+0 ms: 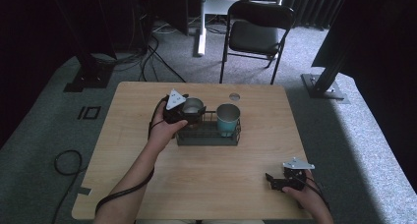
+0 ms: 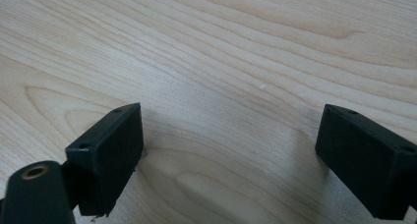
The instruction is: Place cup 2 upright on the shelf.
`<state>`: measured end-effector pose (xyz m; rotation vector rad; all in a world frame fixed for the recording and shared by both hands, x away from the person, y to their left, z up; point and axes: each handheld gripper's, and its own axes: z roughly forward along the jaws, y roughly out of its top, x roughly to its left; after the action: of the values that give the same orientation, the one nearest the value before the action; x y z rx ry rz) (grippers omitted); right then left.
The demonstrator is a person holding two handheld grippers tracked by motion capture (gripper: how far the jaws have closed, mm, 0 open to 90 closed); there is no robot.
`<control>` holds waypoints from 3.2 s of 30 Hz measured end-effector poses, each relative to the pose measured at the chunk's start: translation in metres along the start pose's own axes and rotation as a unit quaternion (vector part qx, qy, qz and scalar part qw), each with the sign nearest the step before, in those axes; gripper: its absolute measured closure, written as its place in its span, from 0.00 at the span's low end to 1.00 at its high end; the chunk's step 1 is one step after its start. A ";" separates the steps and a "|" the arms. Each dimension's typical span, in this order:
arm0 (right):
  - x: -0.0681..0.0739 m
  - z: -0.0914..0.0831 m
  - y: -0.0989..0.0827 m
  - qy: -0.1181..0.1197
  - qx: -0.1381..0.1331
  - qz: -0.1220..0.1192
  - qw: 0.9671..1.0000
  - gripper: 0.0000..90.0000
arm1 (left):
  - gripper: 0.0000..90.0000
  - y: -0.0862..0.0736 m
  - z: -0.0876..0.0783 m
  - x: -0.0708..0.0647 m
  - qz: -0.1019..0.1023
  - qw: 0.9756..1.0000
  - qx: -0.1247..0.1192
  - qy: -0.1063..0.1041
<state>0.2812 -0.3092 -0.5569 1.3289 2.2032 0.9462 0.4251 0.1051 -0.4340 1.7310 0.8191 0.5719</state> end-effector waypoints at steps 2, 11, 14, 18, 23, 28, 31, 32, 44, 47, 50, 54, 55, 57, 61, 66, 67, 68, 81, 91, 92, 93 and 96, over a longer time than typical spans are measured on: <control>0.000 0.000 0.000 0.000 0.000 0.000 1.000 0.12 | 0.16 -0.002 0.001 -0.003 -0.004 1.000 0.005 0.016; 0.000 0.000 0.000 0.000 0.000 0.000 1.000 0.12 | 0.16 -0.017 0.007 -0.012 -0.024 0.999 0.015 0.046; 0.000 0.000 0.000 0.000 0.000 0.000 1.000 0.12 | 0.16 -0.023 0.011 -0.016 -0.031 0.998 0.014 0.059; 0.000 0.000 0.000 0.000 0.000 0.000 1.000 0.12 | 0.16 -0.028 0.017 -0.021 -0.037 0.997 0.016 0.069; 0.000 0.000 0.000 0.000 0.000 0.000 1.000 0.12 | 0.16 -0.031 0.024 -0.028 -0.036 0.996 0.017 0.081; 0.000 0.000 0.000 0.000 0.000 0.000 1.000 0.12 | 0.16 -0.037 0.030 -0.037 -0.027 0.996 0.009 0.086; 0.000 0.000 0.000 0.000 0.000 0.001 1.000 0.12 | 0.16 -0.040 0.030 -0.038 -0.024 0.996 0.002 0.087; 0.000 0.000 0.000 0.000 -0.001 0.001 1.000 0.12 | 0.16 -0.041 0.031 -0.038 -0.023 0.996 0.002 0.087; 0.000 0.000 0.000 0.000 0.000 0.001 1.000 0.12 | 0.15 -0.047 0.033 -0.038 -0.011 0.996 0.013 0.090; 0.000 0.000 0.000 0.000 0.000 0.000 1.000 0.12 | 0.10 -0.047 0.032 -0.036 -0.009 0.997 0.020 0.079; 0.000 0.000 0.000 0.000 0.000 0.000 1.000 0.12 | 0.03 -0.046 0.030 -0.035 -0.006 0.998 0.010 0.069; 0.000 0.000 0.000 0.000 0.000 0.000 1.000 0.12 | 0.03 -0.043 0.026 -0.035 -0.003 0.998 0.000 0.063; 0.000 0.000 0.000 0.000 0.000 0.000 1.000 0.12 | 0.03 -0.042 0.025 -0.035 0.000 0.998 0.002 0.068; 0.000 0.000 0.000 0.000 0.000 0.000 1.000 0.12 | 0.03 -0.041 0.023 -0.035 0.001 0.998 0.006 0.061; 0.000 0.000 0.000 0.000 0.000 0.000 1.000 0.12 | 0.03 -0.041 0.018 -0.032 -0.004 0.998 0.007 0.059; 0.000 0.000 0.000 0.000 0.000 0.000 1.000 0.12 | 0.03 -0.039 0.009 -0.031 -0.015 0.999 0.000 0.052; 0.000 0.000 0.000 0.000 0.000 0.000 1.000 0.12 | 0.03 -0.038 0.007 -0.030 -0.020 0.999 -0.002 0.046; 0.000 0.000 0.000 0.000 0.000 0.000 1.000 0.12 | 0.03 -0.038 0.006 -0.030 -0.019 0.999 -0.001 0.046; 0.000 0.000 0.000 0.000 0.000 0.000 1.000 0.12 | 0.03 -0.035 -0.016 -0.017 -0.023 0.998 0.001 0.053; 0.000 0.000 0.000 0.000 0.000 0.000 1.000 0.12 | 0.03 -0.037 -0.035 0.000 -0.031 0.997 0.001 0.069; 0.000 0.000 0.000 0.000 0.000 0.000 1.000 0.12 | 0.03 -0.037 -0.035 0.000 -0.031 0.997 0.001 0.069; 0.000 0.000 0.000 0.000 0.000 0.000 1.000 0.12 | 0.03 -0.038 -0.038 0.003 -0.034 0.997 0.001 0.074; 0.000 0.000 0.000 0.000 0.000 0.000 1.000 0.12 | 0.03 -0.039 -0.042 0.006 -0.034 0.996 0.000 0.077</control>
<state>0.2812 -0.3092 -0.5569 1.3292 2.2029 0.9460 0.3891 0.1425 -0.4593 1.6673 0.9833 0.6647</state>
